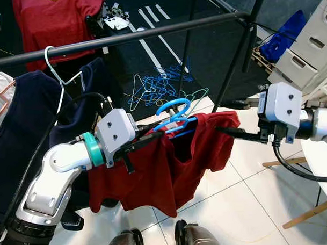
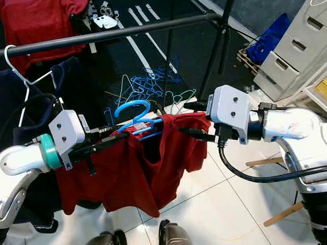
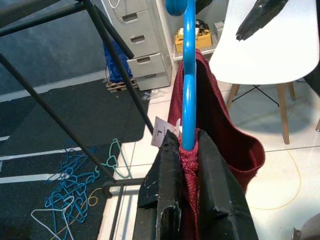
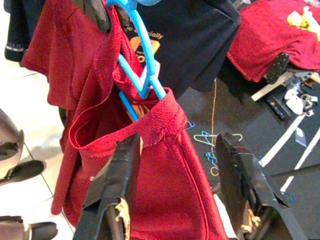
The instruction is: Hang hanger
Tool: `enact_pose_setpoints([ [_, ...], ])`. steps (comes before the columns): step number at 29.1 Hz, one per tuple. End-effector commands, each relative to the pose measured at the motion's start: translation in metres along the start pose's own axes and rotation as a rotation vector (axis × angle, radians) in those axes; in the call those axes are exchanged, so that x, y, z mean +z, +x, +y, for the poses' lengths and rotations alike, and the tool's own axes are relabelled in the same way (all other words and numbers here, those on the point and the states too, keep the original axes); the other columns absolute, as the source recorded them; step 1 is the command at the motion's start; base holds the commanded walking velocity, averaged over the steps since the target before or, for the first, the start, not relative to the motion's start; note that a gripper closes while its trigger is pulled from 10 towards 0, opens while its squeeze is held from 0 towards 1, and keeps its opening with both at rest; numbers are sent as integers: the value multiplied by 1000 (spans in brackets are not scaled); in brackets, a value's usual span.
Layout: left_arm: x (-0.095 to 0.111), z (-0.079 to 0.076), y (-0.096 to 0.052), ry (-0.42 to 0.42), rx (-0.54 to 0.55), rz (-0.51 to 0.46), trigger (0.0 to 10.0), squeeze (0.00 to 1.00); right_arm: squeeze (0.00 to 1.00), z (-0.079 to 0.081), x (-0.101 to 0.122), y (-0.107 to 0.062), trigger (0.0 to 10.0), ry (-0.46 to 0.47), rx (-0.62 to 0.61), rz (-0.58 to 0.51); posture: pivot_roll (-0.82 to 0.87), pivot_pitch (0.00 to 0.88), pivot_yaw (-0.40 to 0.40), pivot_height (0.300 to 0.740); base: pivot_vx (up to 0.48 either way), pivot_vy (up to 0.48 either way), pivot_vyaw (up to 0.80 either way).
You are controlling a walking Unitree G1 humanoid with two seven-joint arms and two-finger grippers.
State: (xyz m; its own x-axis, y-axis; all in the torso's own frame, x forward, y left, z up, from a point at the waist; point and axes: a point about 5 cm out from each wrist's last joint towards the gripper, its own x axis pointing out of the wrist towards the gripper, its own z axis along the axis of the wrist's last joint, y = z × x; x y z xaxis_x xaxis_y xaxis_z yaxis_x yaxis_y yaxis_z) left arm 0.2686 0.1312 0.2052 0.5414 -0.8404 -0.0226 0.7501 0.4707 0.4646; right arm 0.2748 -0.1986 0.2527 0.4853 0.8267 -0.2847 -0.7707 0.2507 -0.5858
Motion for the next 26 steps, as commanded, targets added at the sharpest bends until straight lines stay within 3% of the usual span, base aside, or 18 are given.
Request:
enact_pose_setpoints([
  [1,7,-4,1,25,-24,-36,10000,0,0,6,-3,0,10000,26,55,10,-141,83,24,740,0,0,0],
  [7,16,-5,-1,76,-63,-63,10000,0,0,13,-4,9,10000,56,162,-18,-137,82,21,740,0,0,0],
  [10,24,-4,-5,132,-103,-81,10000,0,0,20,1,26,10000,61,242,-71,-118,82,14,740,0,0,0],
  [21,30,-3,-13,196,-182,-76,10000,0,0,16,4,39,10000,22,295,-97,-105,76,10,740,0,0,0],
  [23,30,-4,-13,198,-189,-77,10000,0,0,15,5,39,9804,14,302,-96,-105,74,10,740,0,0,0],
  [24,30,-5,-13,199,-194,-78,10000,0,0,13,6,38,8667,5,305,-94,-105,74,10,740,0,0,0],
  [26,30,-6,-13,199,-198,-78,10000,0,0,12,6,38,8667,-1,306,-92,-108,72,10,740,0,0,0],
])
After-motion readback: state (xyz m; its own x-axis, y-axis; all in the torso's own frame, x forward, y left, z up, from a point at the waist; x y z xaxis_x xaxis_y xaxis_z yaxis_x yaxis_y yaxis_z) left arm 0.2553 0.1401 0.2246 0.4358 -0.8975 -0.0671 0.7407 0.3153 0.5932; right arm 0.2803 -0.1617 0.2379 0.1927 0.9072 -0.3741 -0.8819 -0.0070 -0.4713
